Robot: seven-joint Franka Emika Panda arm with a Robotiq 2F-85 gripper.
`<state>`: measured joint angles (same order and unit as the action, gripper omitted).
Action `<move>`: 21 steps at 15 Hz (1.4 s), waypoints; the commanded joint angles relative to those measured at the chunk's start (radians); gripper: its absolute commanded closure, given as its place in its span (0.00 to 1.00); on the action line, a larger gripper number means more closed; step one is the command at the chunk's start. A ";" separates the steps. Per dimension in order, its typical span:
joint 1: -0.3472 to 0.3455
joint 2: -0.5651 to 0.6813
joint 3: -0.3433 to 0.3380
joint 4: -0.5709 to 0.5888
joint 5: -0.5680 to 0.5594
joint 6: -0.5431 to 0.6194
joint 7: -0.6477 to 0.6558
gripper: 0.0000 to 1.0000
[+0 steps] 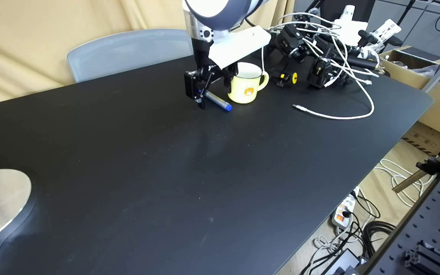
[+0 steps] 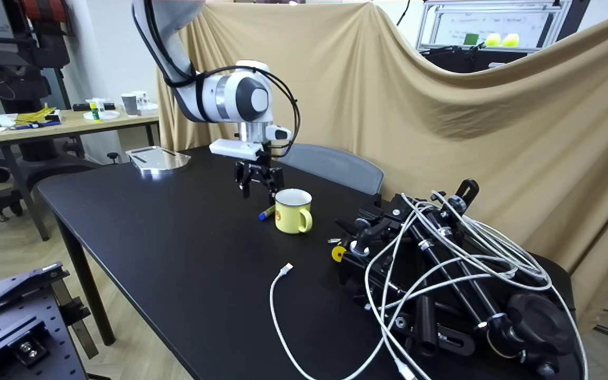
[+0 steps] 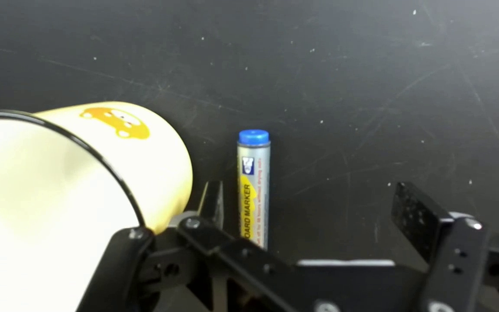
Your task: Move the marker to the yellow mug cup
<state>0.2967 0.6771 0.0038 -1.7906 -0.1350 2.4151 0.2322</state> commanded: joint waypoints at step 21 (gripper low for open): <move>-0.112 0.041 0.078 0.121 -0.103 -0.313 -0.500 0.00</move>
<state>0.2036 0.6810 0.0723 -1.7349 -0.2389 2.1333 -0.2919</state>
